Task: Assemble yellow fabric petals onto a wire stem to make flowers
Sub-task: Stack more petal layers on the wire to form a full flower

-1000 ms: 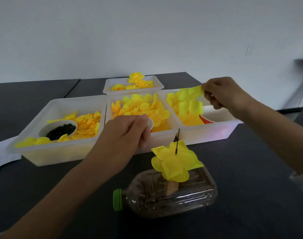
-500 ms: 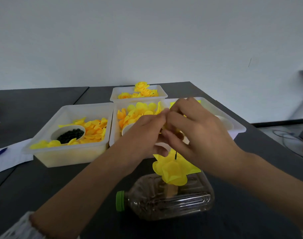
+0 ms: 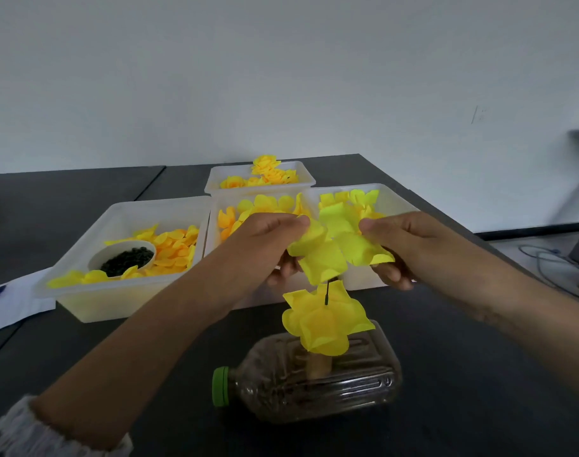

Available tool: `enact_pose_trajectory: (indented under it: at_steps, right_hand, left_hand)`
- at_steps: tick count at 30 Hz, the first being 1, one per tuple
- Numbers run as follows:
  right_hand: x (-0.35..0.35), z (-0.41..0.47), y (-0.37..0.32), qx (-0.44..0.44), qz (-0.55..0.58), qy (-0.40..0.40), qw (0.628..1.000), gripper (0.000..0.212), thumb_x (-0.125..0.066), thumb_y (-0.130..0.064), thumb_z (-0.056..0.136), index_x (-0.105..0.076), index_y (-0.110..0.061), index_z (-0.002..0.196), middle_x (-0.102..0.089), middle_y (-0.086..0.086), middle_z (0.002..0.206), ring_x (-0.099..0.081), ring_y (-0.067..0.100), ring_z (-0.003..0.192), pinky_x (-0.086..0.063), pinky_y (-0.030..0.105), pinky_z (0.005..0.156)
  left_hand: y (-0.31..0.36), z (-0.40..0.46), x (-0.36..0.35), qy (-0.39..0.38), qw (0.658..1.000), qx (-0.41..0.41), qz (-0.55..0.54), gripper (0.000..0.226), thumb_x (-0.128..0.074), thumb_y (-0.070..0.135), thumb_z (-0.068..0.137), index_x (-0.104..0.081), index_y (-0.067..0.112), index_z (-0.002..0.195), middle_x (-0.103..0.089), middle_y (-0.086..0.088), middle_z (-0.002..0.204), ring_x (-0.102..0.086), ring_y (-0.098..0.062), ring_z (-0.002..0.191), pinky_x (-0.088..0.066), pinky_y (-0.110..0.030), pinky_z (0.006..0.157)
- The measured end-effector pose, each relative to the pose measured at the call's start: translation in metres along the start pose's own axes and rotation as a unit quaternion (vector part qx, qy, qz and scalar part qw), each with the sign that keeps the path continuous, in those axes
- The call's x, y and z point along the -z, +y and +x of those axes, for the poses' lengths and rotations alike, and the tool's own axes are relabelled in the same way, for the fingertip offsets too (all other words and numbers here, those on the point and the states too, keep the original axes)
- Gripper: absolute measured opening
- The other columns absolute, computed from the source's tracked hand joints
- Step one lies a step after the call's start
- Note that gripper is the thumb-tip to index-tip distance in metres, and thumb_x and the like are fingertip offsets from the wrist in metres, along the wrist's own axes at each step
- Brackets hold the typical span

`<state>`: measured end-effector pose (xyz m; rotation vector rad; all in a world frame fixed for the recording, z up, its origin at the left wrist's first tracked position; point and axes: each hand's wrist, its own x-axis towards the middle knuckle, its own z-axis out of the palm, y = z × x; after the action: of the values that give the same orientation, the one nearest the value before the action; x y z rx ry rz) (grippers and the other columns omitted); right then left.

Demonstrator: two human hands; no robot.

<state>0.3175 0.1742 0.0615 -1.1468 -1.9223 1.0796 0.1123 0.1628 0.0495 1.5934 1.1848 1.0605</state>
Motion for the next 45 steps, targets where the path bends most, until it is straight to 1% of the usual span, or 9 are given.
enact_pose_trajectory:
  at_steps: [6, 9, 12, 14, 16, 24, 29, 39, 45]
  right_hand:
    - [-0.001, -0.01, 0.008, -0.004, 0.086, -0.027, 0.996, 0.041, -0.047, -0.043, 0.087, -0.053, -0.007, 0.068, -0.042, 0.006, 0.054, -0.032, 0.018, 0.046, -0.027, 0.027, 0.047]
    - [0.0, -0.01, 0.015, -0.011, 0.093, -0.03, 0.995, 0.04, -0.045, -0.036, 0.094, -0.047, -0.008, 0.066, -0.041, 0.005, 0.052, -0.031, 0.017, 0.045, -0.027, 0.024, 0.045]
    - [0.002, -0.006, 0.026, -0.022, 0.084, -0.038, 0.995, 0.042, -0.042, -0.038, 0.095, -0.042, -0.011, 0.063, -0.039, 0.002, 0.051, -0.03, 0.015, 0.042, -0.026, 0.021, 0.043]
    - [0.003, -0.004, 0.032, -0.04, 0.075, -0.06, 0.995, 0.041, -0.046, -0.047, 0.087, -0.043, -0.013, 0.063, -0.04, 0.002, 0.051, -0.032, 0.013, 0.042, -0.028, 0.018, 0.041]
    - [0.003, -0.003, 0.038, -0.057, 0.07, -0.079, 0.993, 0.043, -0.05, -0.054, 0.08, -0.048, -0.013, 0.064, -0.044, 0.003, 0.053, -0.034, 0.013, 0.043, -0.03, 0.018, 0.042]
    - [-0.007, 0.008, 0.054, -0.054, 0.159, -0.04, 0.985, 0.044, -0.044, -0.049, 0.088, -0.047, -0.013, 0.062, -0.042, 0.004, 0.053, -0.033, 0.015, 0.042, -0.029, 0.021, 0.04]
    - [-0.012, 0.014, 0.057, -0.061, 0.165, -0.032, 0.984, 0.039, -0.044, -0.032, 0.099, -0.049, -0.013, 0.065, -0.042, 0.003, 0.055, -0.031, 0.016, 0.046, -0.028, 0.023, 0.042]
    - [-0.006, 0.017, 0.048, -0.032, 0.193, -0.003, 0.981, 0.039, -0.049, -0.029, 0.097, -0.051, -0.014, 0.061, -0.042, 0.006, 0.054, -0.031, 0.014, 0.045, -0.025, 0.021, 0.042]
    - [-0.007, 0.02, 0.055, -0.049, 0.133, -0.001, 0.99, 0.04, -0.05, -0.03, 0.096, -0.05, -0.013, 0.061, -0.043, 0.006, 0.053, -0.03, 0.017, 0.046, -0.027, 0.023, 0.043]
  left_hand:
    - [-0.005, 0.006, -0.001, -0.016, 0.999, 0.016, -0.022, 0.043, -0.043, 0.03, 0.102, -0.062, 0.018, 0.066, -0.056, 0.0, 0.058, -0.045, -0.009, 0.047, -0.035, -0.018, 0.041]
    - [-0.007, 0.009, -0.003, -0.022, 0.996, 0.089, -0.023, 0.051, -0.037, 0.042, 0.101, -0.063, 0.013, 0.068, -0.059, -0.003, 0.056, -0.046, -0.01, 0.042, -0.035, -0.019, 0.038]
    - [-0.011, 0.007, -0.004, -0.001, 0.992, 0.129, -0.003, 0.063, -0.031, 0.037, 0.102, -0.06, 0.016, 0.05, -0.049, -0.001, 0.042, -0.038, -0.009, 0.033, -0.032, -0.016, 0.036]
    - [-0.017, -0.001, -0.003, 0.009, 0.994, 0.095, 0.049, 0.06, -0.033, 0.027, 0.102, -0.051, 0.018, 0.045, -0.04, 0.003, 0.038, -0.032, -0.008, 0.033, -0.03, -0.016, 0.037]
    - [-0.023, -0.011, -0.003, 0.01, 0.995, 0.06, 0.081, 0.049, -0.037, 0.024, 0.101, -0.047, 0.015, 0.054, -0.036, 0.007, 0.04, -0.03, -0.005, 0.035, -0.029, -0.014, 0.04]
    - [-0.038, -0.031, -0.008, 0.025, 0.988, -0.054, 0.14, 0.041, -0.043, 0.03, 0.097, -0.041, 0.011, 0.061, -0.036, 0.006, 0.048, -0.033, -0.004, 0.043, -0.031, -0.012, 0.048]
    - [-0.044, -0.034, -0.004, 0.039, 0.985, -0.06, 0.158, 0.041, -0.045, 0.032, 0.096, -0.05, 0.012, 0.061, -0.05, 0.002, 0.051, -0.041, -0.001, 0.046, -0.036, -0.01, 0.051]
    - [-0.04, -0.034, -0.002, 0.077, 0.987, -0.081, 0.118, 0.045, -0.048, 0.03, 0.1, -0.051, 0.014, 0.058, -0.05, 0.003, 0.05, -0.041, -0.002, 0.046, -0.034, -0.01, 0.05]
    - [-0.044, -0.033, -0.004, 0.061, 0.989, -0.057, 0.123, 0.04, -0.047, 0.033, 0.093, -0.052, 0.014, 0.058, -0.053, 0.001, 0.049, -0.042, -0.002, 0.044, -0.036, -0.009, 0.049]
